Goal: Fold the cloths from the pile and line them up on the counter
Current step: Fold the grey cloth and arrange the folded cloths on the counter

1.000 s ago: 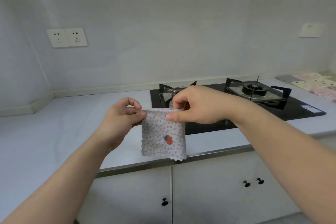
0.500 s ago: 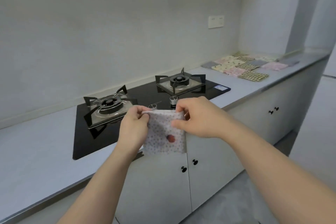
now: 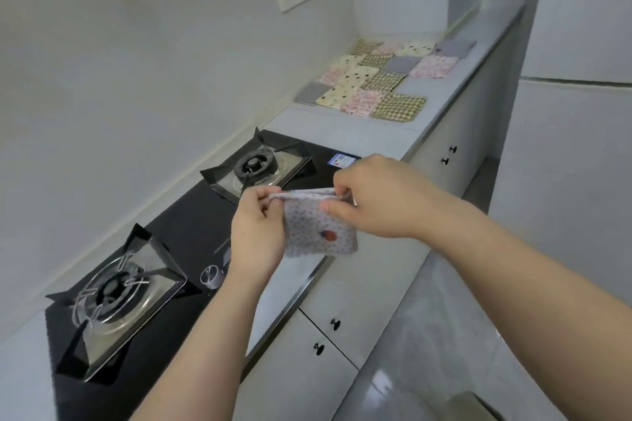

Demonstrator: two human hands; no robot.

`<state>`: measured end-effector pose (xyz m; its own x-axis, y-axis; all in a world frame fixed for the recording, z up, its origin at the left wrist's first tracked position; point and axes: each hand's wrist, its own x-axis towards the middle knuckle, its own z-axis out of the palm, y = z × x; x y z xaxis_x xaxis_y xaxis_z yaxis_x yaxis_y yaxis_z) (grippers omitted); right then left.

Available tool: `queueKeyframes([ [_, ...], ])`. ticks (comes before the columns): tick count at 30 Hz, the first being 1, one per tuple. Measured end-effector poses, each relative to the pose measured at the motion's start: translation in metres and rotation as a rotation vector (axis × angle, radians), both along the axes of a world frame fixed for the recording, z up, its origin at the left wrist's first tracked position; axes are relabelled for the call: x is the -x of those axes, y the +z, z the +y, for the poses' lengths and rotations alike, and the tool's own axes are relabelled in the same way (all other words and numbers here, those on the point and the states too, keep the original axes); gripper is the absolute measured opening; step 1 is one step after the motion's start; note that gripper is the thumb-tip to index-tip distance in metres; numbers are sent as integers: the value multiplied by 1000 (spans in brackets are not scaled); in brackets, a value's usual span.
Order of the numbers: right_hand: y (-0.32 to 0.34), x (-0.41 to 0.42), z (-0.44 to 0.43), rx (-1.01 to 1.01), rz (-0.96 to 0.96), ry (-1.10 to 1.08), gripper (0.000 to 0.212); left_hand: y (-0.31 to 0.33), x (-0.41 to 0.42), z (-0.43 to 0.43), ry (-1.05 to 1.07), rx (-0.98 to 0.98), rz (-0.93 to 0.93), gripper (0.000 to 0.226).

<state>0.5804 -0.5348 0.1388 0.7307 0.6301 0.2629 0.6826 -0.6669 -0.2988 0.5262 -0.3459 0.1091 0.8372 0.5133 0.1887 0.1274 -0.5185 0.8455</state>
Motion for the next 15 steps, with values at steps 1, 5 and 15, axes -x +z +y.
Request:
queueKeyframes([
  [1, 16, -7, -15, -4, 48, -21, 36, 18, -7, -14, -28, -9, 17, 18],
  [5, 76, -34, -72, -165, 244, -110, 25, 84, -36, -69, -69, 91, 83, 17],
  [15, 121, -86, -147, -1079, 752, -429, 53, 165, -102, -184, -55, 226, -60, 10],
])
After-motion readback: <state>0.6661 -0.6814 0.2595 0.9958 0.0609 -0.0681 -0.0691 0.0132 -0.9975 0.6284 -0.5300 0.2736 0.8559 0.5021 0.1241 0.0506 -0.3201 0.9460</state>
